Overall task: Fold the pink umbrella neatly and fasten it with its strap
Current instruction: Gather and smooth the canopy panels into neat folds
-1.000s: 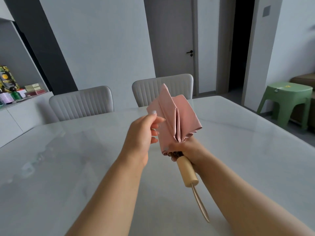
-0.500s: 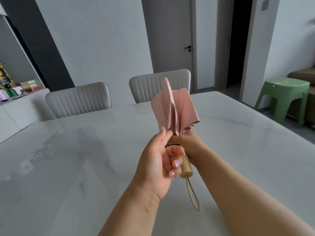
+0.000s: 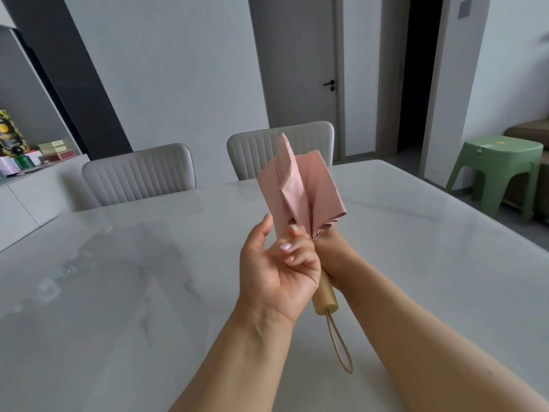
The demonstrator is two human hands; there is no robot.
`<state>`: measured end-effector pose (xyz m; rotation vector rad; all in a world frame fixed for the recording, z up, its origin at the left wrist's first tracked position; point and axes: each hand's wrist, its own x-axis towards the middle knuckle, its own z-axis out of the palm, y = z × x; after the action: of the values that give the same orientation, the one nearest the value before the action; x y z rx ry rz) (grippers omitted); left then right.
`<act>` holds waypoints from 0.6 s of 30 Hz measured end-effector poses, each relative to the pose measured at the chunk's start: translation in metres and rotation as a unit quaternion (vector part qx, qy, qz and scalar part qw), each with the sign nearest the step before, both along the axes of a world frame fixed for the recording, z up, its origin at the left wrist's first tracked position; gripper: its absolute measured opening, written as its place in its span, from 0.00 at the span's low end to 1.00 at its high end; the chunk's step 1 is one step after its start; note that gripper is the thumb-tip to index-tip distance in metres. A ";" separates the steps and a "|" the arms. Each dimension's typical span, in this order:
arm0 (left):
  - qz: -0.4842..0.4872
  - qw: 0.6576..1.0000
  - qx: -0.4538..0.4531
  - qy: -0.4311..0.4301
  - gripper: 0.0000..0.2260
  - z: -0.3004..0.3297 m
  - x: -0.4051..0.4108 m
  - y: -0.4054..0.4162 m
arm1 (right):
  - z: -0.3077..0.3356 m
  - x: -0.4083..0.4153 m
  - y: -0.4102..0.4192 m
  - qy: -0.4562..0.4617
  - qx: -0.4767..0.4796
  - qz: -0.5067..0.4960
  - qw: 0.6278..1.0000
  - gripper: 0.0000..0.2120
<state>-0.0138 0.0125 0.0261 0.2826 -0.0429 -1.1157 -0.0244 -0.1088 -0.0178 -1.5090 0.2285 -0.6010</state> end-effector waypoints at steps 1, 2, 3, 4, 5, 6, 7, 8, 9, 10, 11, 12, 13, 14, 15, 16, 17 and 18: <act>0.006 1.000 -0.003 0.017 0.11 0.002 0.003 -0.003 | -0.002 0.000 0.000 -0.006 0.000 0.003 1.000 0.17; 0.013 0.999 -0.006 0.031 0.11 0.003 0.006 -0.005 | -0.001 0.000 0.002 -0.009 -0.003 0.006 1.000 0.16; 0.020 0.999 -0.010 0.042 0.12 0.003 0.009 -0.007 | -0.001 0.000 0.002 -0.014 -0.002 0.009 1.000 0.16; 0.022 0.998 -0.016 0.049 0.13 0.003 0.012 -0.008 | 0.000 0.000 0.003 -0.019 0.003 0.014 1.000 0.15; 0.019 0.998 -0.020 0.051 0.13 0.002 0.014 -0.008 | 0.001 -0.001 0.003 -0.022 0.009 0.023 0.999 0.15; 0.012 0.999 -0.021 0.045 0.14 0.002 0.015 -0.007 | 0.002 -0.002 0.004 -0.023 0.015 0.033 0.999 0.15; 0.002 0.999 -0.017 0.034 0.15 0.002 0.014 -0.004 | 0.003 -0.003 0.003 -0.026 0.022 0.043 0.999 0.12; -0.006 1.000 -0.007 0.018 0.14 0.002 0.013 0.001 | 0.003 -0.004 0.003 -0.027 0.028 0.048 0.998 0.11; -0.008 1.000 0.005 0.003 0.13 0.004 0.010 0.006 | 0.003 -0.005 0.003 -0.028 0.035 0.050 0.998 0.13; -0.003 1.000 0.021 -0.006 0.12 0.004 0.008 0.011 | 0.003 -0.005 0.002 -0.022 0.040 0.051 0.998 0.18; 0.002 0.999 0.036 -0.008 0.10 0.005 0.007 0.016 | 0.004 -0.006 0.001 -0.013 0.043 0.050 0.998 0.21; 0.005 0.999 0.049 -0.009 0.09 0.006 0.006 0.020 | 0.004 -0.006 0.000 -0.007 0.047 0.045 0.998 0.22; 0.005 0.998 0.062 -0.008 0.07 0.007 0.005 0.023 | 0.004 -0.006 -0.001 -0.004 0.047 0.042 0.998 0.21; 0.005 0.997 0.074 -0.007 0.07 0.007 0.005 0.024 | 0.004 -0.006 -0.001 -0.003 0.046 0.041 0.998 0.20; 0.001 0.997 0.082 -0.005 0.10 0.008 0.004 0.024 | 0.003 -0.007 -0.001 -0.006 0.047 0.041 0.998 0.20; -0.005 0.996 0.084 -0.004 0.13 0.008 0.004 0.023 | 0.004 -0.007 -0.001 -0.010 0.043 0.042 0.998 0.18; -0.010 0.996 0.085 -0.004 0.15 0.009 0.003 0.021 | 0.002 -0.006 -0.001 -0.020 0.041 0.044 0.998 0.16; -0.016 0.996 0.084 -0.008 0.15 0.011 0.002 0.019 | 0.002 -0.006 -0.001 -0.027 0.037 0.047 0.998 0.12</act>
<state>-0.0119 0.0311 0.0369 0.4414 0.0331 -1.1513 -0.0303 -0.1094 -0.0159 -1.4223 0.1360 -0.5523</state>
